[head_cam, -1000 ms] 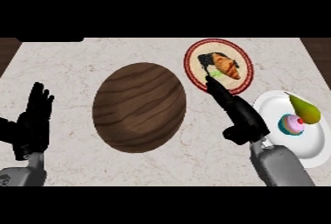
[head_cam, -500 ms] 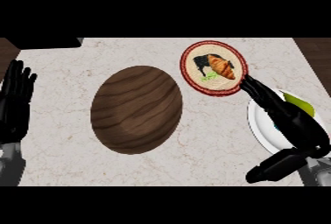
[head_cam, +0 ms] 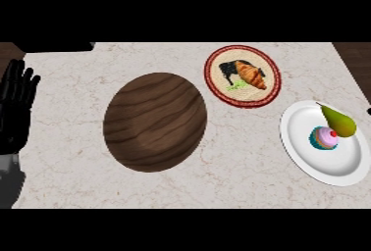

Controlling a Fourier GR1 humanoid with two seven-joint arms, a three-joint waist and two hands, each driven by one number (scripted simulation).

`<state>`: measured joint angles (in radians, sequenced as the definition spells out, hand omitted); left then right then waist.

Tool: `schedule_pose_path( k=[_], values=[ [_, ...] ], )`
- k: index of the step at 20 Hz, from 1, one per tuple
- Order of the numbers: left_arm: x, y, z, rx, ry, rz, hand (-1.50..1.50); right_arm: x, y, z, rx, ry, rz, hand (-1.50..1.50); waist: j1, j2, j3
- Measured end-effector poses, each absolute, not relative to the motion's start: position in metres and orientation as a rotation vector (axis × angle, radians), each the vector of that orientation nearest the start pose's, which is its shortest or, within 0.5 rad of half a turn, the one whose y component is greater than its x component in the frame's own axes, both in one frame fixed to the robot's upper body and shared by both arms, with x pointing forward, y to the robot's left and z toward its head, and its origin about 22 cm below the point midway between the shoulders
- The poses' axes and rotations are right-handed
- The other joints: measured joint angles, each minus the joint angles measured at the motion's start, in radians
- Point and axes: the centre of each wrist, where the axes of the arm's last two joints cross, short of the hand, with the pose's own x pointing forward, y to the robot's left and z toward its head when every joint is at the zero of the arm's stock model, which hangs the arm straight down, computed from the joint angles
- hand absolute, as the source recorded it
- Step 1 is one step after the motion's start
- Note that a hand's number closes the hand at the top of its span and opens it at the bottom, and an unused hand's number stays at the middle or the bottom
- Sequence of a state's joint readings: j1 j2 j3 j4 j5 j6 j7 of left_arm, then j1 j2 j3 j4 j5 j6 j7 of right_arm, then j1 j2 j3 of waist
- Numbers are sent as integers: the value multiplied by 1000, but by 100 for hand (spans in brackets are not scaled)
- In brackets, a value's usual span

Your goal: Pick the cupcake from the plate and place it in the bowl

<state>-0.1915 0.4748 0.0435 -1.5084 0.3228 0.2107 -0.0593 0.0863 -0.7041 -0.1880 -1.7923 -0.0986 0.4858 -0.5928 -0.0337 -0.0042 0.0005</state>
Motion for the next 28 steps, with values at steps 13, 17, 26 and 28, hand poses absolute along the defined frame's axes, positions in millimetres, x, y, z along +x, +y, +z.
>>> schedule_pose_path(
  k=[13,17,26,28],
  values=[
    [291,334,88,249,-1781,36,0,203,-439,237,-411,-1580,1419,-150,23,4,0],
    [292,324,84,239,-1787,34,0,209,-440,240,-464,-1454,1532,-150,33,6,0],
    [295,333,83,234,-1786,28,0,220,-444,203,-464,-1350,1601,-150,40,6,0],
    [293,334,84,230,-1789,24,0,224,-444,198,-467,-1334,1610,-150,42,6,0]
  ],
)
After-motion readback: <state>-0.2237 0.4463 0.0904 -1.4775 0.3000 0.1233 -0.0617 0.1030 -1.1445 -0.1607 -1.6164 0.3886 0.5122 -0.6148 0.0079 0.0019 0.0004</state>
